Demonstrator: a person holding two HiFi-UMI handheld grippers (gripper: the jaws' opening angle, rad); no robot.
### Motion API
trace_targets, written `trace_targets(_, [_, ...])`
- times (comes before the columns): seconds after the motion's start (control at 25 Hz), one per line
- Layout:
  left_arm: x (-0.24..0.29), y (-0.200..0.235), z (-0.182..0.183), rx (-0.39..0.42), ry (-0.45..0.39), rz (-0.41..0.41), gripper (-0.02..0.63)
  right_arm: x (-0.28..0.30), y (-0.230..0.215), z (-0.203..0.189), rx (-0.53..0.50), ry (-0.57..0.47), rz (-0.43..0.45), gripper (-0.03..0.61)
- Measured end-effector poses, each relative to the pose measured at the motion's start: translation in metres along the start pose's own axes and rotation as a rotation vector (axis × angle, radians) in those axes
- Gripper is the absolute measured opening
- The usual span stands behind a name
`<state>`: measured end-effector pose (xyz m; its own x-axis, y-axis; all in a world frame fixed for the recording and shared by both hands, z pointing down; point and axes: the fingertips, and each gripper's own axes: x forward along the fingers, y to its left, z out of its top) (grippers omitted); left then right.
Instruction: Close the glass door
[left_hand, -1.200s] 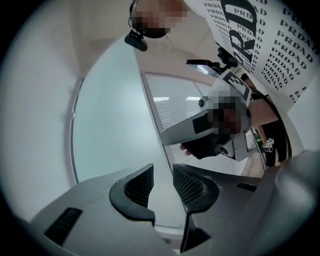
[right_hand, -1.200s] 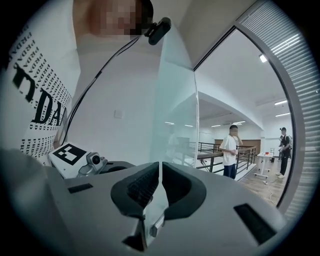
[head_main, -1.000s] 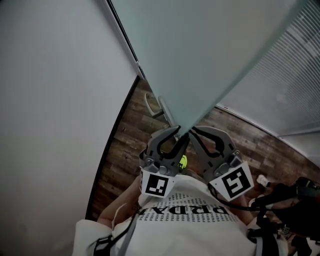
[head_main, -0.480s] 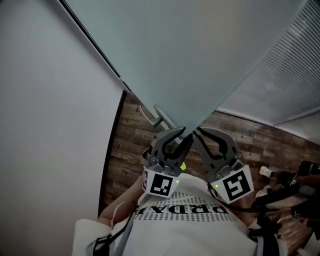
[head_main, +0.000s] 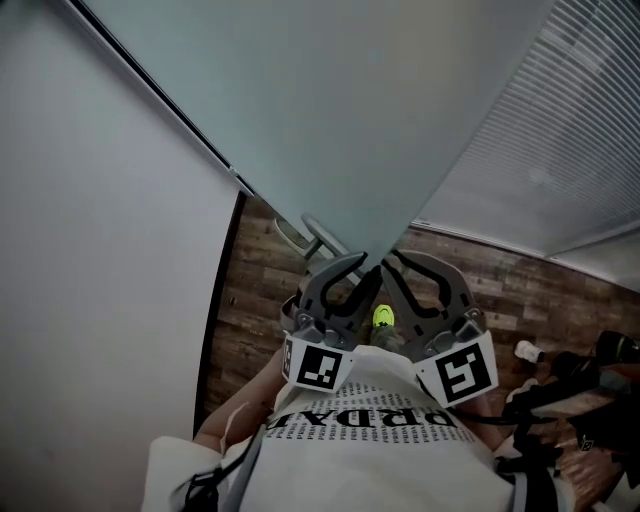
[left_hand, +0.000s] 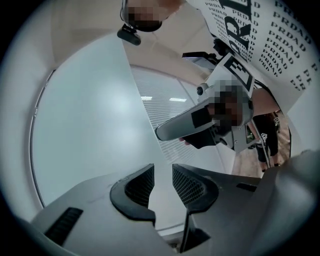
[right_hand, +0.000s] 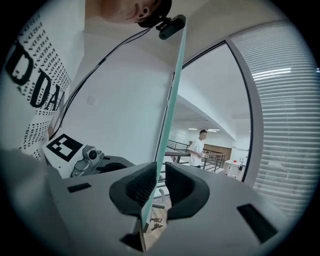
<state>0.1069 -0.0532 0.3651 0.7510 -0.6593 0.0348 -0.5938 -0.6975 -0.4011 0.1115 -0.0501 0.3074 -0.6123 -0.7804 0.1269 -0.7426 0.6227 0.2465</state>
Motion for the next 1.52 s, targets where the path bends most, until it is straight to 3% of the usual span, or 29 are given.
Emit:
trace_targets(0.24, [0.041, -0.004, 0.006, -0.013, 0.023, 0.109, 0.120, -0.003, -0.034, -0.010, -0.070, -0.015, 0.148, 0.014])
trace_targets(0.48, [0.114, 0.009, -0.003, -0.007, 0.070, 0.143, 0.120, 0.018, -0.106, -0.028, -0.038, -0.025, 0.166, 0.014])
trace_targets(0.76, [0.131, 0.009, -0.006, -0.024, 0.083, 0.099, 0.120, 0.019, -0.128, -0.029, -0.011, -0.032, 0.093, 0.014])
trace_targets(1.08, [0.157, 0.029, 0.005, -0.048, 0.039, 0.045, 0.112, 0.018, -0.163, -0.032, 0.018, -0.004, -0.020, 0.014])
trace_targets(1.36, [0.261, 0.066, 0.004, -0.088, 0.004, -0.036, 0.112, 0.055, -0.264, -0.061, 0.039, 0.040, -0.099, 0.014])
trace_targets(1.52, [0.268, 0.069, -0.002, -0.070, 0.022, -0.031, 0.090, 0.054, -0.267, -0.061, 0.037, 0.027, -0.117, 0.014])
